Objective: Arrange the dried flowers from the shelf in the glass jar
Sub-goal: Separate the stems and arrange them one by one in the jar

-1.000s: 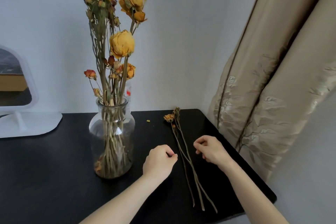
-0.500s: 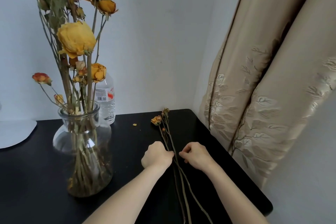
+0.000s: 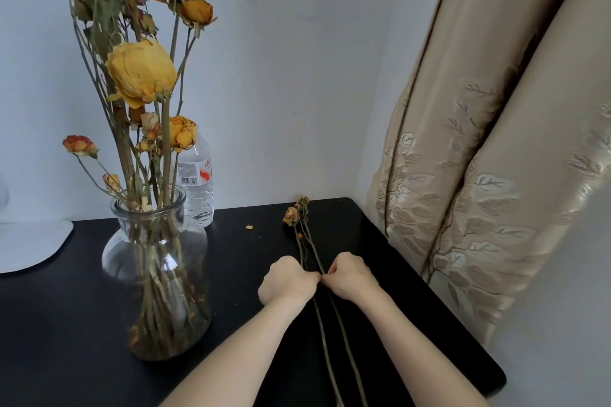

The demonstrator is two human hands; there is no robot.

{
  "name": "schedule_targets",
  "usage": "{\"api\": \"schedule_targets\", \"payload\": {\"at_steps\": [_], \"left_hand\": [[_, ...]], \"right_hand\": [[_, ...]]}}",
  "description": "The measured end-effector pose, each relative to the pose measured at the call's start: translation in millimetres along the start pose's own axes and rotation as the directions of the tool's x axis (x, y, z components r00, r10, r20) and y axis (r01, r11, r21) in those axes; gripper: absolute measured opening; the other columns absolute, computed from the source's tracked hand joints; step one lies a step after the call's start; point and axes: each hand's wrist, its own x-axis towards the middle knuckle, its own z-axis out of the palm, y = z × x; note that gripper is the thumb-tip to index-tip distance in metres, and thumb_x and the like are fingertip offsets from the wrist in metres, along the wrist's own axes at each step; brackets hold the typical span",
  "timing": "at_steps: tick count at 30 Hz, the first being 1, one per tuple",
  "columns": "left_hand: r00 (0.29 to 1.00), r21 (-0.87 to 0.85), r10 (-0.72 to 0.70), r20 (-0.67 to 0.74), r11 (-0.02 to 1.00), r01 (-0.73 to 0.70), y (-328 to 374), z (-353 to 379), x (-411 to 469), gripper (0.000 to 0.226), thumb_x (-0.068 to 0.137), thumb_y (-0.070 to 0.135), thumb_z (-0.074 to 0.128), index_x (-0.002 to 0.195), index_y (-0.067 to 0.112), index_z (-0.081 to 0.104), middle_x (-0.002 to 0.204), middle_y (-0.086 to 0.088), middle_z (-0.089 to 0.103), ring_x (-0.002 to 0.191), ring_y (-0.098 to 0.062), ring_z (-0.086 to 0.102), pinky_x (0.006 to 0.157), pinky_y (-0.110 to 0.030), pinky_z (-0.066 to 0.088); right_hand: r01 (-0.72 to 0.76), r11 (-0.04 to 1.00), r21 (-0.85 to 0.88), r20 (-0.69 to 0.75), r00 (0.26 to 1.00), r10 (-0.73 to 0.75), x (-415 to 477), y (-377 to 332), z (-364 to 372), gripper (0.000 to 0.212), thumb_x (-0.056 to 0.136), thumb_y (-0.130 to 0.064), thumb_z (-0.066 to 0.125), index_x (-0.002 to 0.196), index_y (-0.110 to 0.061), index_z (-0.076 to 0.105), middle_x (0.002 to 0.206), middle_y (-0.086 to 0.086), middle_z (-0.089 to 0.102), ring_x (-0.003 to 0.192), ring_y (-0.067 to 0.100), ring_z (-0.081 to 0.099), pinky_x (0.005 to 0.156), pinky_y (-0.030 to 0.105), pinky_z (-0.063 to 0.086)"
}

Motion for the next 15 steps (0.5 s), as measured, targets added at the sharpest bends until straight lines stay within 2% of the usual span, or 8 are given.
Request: {"api": "schedule_targets", "payload": {"at_steps": [2, 4, 8, 12, 15], "left_hand": [[1.000, -0.009, 0.002, 0.008, 1.000, -0.002, -0.7, -0.1, 0.3, 0.028, 0.078, 0.042, 0.062, 0.066, 0.020, 0.047, 0.069, 0.004, 0.054, 0.059, -0.013, 0.052, 0.051, -0.024, 0.038], [1.000, -0.026, 0.008, 0.014, 1.000, -0.008, -1.5, -0.9, 0.4, 0.029, 0.078, 0.042, 0.062, 0.067, 0.020, 0.047, 0.069, 0.004, 0.054, 0.059, -0.012, 0.052, 0.049, -0.023, 0.037], [1.000, -0.096, 0.023, 0.014, 0.995, -0.022, -4.7, -3.7, -0.1, 0.031, 0.079, 0.042, 0.062, 0.067, 0.020, 0.043, 0.070, 0.003, 0.052, 0.059, -0.011, 0.051, 0.048, -0.024, 0.036], [0.999, -0.194, 0.040, 0.016, 0.980, -0.036, -6.5, -7.4, -0.9, 0.029, 0.081, 0.038, 0.062, 0.070, 0.014, 0.049, 0.068, 0.001, 0.052, 0.061, -0.014, 0.054, 0.052, -0.025, 0.041], [0.997, -0.248, 0.079, 0.016, 0.966, -0.073, -5.0, -11.9, -2.1, 0.033, 0.081, 0.036, 0.062, 0.062, 0.013, 0.047, 0.059, 0.000, 0.047, 0.056, -0.015, 0.051, 0.053, -0.026, 0.042]], "right_hand": [[-0.013, 0.999, -0.032, 0.001, 1.000, 0.013, 0.5, -1.5, -0.1, 0.023, 0.086, -0.031, 0.059, 0.096, -0.010, 0.062, 0.091, 0.004, 0.061, 0.083, 0.020, 0.061, 0.065, 0.028, 0.047], [-0.022, 0.999, -0.044, 0.001, 1.000, 0.022, 1.7, -2.0, 0.2, 0.021, 0.086, -0.033, 0.060, 0.085, -0.012, 0.057, 0.083, 0.002, 0.057, 0.076, 0.018, 0.058, 0.060, 0.027, 0.044], [-0.038, 0.999, -0.004, -0.006, 0.999, 0.037, 3.2, 0.9, 1.8, 0.033, 0.085, -0.034, 0.061, 0.063, -0.017, 0.044, 0.068, -0.001, 0.050, 0.057, 0.012, 0.049, 0.048, 0.023, 0.037], [-0.032, 0.998, 0.055, -0.038, 0.999, 0.034, 0.8, 3.4, -1.7, 0.026, 0.085, -0.033, 0.061, 0.069, -0.014, 0.053, 0.071, 0.001, 0.054, 0.059, 0.014, 0.052, 0.050, 0.024, 0.040], [-0.014, 0.994, 0.104, -0.088, 0.996, 0.023, -2.5, 3.8, -6.6, 0.026, 0.085, -0.032, 0.060, 0.067, -0.014, 0.054, 0.068, 0.000, 0.055, 0.061, 0.016, 0.055, 0.052, 0.025, 0.042]]}}
